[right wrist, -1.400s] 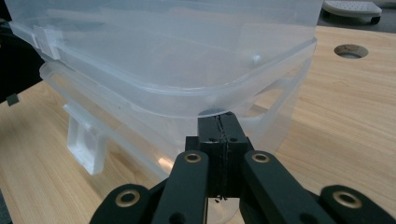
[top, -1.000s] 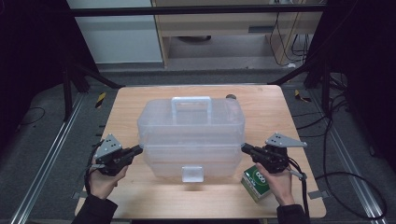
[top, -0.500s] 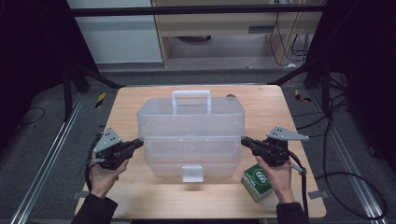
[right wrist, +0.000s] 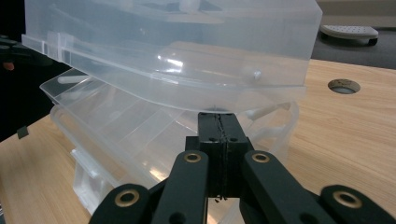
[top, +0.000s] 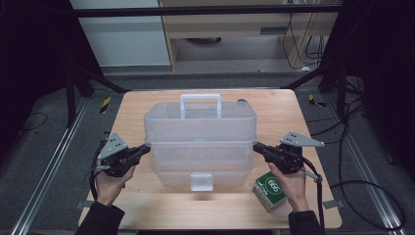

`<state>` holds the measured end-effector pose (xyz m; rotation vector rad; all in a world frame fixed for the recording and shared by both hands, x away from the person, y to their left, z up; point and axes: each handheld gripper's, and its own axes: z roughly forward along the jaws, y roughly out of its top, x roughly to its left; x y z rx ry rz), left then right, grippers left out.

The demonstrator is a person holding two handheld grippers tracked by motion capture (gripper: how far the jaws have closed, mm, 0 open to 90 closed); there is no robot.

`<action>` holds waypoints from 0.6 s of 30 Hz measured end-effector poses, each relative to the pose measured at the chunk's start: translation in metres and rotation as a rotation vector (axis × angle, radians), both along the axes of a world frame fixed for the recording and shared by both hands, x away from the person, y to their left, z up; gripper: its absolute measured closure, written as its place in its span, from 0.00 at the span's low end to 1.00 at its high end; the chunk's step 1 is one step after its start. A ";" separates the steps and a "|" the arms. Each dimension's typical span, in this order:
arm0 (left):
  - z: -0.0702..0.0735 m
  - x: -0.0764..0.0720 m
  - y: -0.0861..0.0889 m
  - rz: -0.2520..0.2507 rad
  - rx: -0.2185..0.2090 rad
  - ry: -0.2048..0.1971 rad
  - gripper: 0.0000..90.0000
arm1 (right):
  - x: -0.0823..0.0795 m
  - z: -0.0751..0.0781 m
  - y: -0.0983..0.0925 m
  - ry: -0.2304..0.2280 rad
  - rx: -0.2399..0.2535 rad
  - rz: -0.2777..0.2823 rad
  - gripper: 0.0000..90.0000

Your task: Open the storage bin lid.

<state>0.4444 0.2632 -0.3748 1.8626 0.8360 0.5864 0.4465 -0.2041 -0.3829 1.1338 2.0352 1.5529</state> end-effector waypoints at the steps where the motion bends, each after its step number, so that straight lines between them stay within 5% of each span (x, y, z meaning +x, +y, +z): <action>1: -0.001 -0.002 0.001 0.012 0.010 -0.001 0.99 | 0.000 0.000 -0.001 0.002 -0.001 0.000 1.00; 9: -0.011 -0.006 0.012 0.083 0.032 0.004 0.82 | 0.000 -0.001 0.000 0.006 -0.005 0.006 1.00; 18: -0.013 0.009 0.000 0.086 0.019 -0.024 0.68 | 0.001 -0.001 0.001 0.011 -0.005 0.005 1.00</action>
